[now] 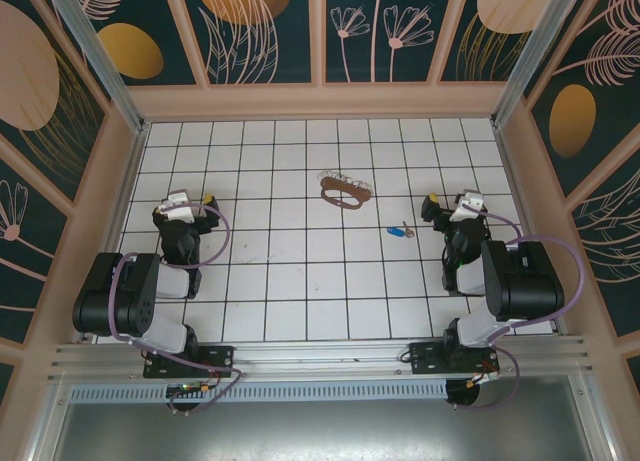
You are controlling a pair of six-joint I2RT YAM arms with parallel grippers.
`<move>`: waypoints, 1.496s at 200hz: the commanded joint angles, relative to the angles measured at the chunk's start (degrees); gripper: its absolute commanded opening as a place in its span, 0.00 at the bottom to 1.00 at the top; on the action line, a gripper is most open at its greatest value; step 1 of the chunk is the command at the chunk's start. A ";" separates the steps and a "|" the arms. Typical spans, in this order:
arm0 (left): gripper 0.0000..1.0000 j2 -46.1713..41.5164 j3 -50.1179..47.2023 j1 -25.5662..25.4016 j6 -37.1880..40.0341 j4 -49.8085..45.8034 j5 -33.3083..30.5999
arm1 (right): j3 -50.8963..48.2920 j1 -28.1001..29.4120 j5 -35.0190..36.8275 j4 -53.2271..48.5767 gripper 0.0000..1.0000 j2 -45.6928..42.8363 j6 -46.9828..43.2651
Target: Put the keys on the keyring
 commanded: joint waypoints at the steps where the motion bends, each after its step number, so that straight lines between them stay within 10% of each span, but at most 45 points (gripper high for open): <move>1: 0.99 0.14 0.45 0.36 0.58 2.70 0.87 | 0.24 -0.07 0.69 1.50 0.99 0.25 0.18; 90: 0.99 -5.98 4.68 0.35 0.40 -10.47 1.22 | 0.20 2.03 5.96 -6.20 0.99 -10.00 -0.86; 139: 0.99 -14.94 14.67 0.26 -12.10 -37.59 -3.88 | 7.45 11.47 16.51 -27.52 0.99 -26.52 -2.25; 156: 0.99 -15.11 20.52 0.30 -16.61 -47.58 3.28 | 14.66 12.40 14.71 -44.16 0.99 -28.82 6.94; 193: 0.99 -15.82 24.95 -3.01 -23.06 -54.15 20.92 | 33.41 12.47 1.65 -68.40 0.99 -16.22 10.79; 299: 0.99 18.09 60.35 -25.15 -19.16 -70.80 13.33 | 53.63 14.96 -17.46 -75.86 0.92 11.59 9.57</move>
